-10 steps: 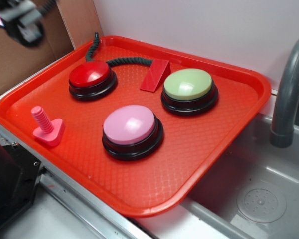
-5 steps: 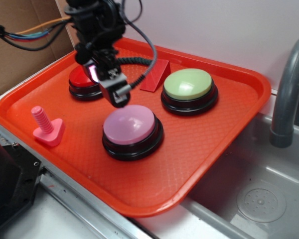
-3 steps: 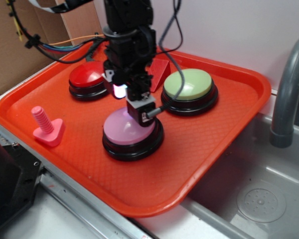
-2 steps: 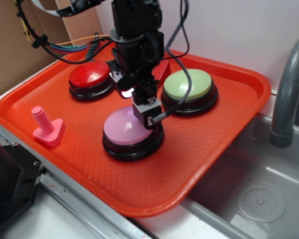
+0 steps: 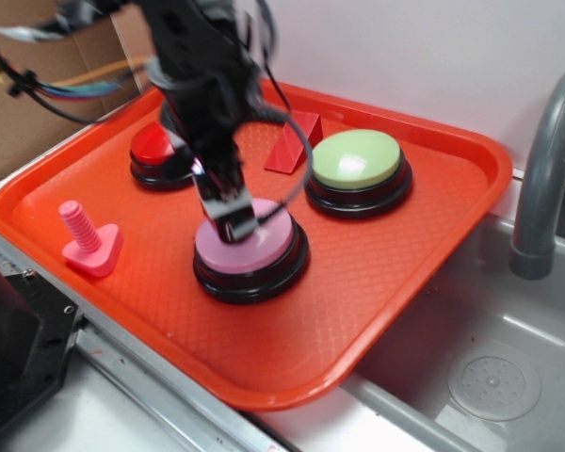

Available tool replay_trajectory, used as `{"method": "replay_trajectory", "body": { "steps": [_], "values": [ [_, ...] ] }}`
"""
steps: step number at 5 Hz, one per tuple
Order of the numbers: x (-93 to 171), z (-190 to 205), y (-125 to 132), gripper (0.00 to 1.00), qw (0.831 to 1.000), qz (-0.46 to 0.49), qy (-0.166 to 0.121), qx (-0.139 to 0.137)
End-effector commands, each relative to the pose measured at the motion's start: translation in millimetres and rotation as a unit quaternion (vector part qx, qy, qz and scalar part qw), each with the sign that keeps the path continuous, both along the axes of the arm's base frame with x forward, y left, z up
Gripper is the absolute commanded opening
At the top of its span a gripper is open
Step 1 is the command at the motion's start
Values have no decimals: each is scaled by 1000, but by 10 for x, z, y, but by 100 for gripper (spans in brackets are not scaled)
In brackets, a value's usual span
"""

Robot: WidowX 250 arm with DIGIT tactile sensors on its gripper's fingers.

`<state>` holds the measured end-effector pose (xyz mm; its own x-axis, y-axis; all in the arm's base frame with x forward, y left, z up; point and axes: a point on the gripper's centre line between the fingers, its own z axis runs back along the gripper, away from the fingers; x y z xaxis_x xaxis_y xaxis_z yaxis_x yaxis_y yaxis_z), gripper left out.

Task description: Push the pink button.

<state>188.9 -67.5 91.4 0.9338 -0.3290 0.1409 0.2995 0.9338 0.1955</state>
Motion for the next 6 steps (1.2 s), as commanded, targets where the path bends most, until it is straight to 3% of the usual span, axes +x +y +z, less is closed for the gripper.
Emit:
{"method": "replay_trajectory", "body": {
  "steps": [1, 2, 4, 6],
  "values": [
    [-104, 288, -24, 100, 999, 28, -5, -25],
    [-131, 372, -12, 100, 996, 33, 3, -80],
    [-124, 421, -31, 100, 991, 35, 15, -129],
    [-134, 560, -69, 100, 991, 42, 40, -119]
  ]
}}
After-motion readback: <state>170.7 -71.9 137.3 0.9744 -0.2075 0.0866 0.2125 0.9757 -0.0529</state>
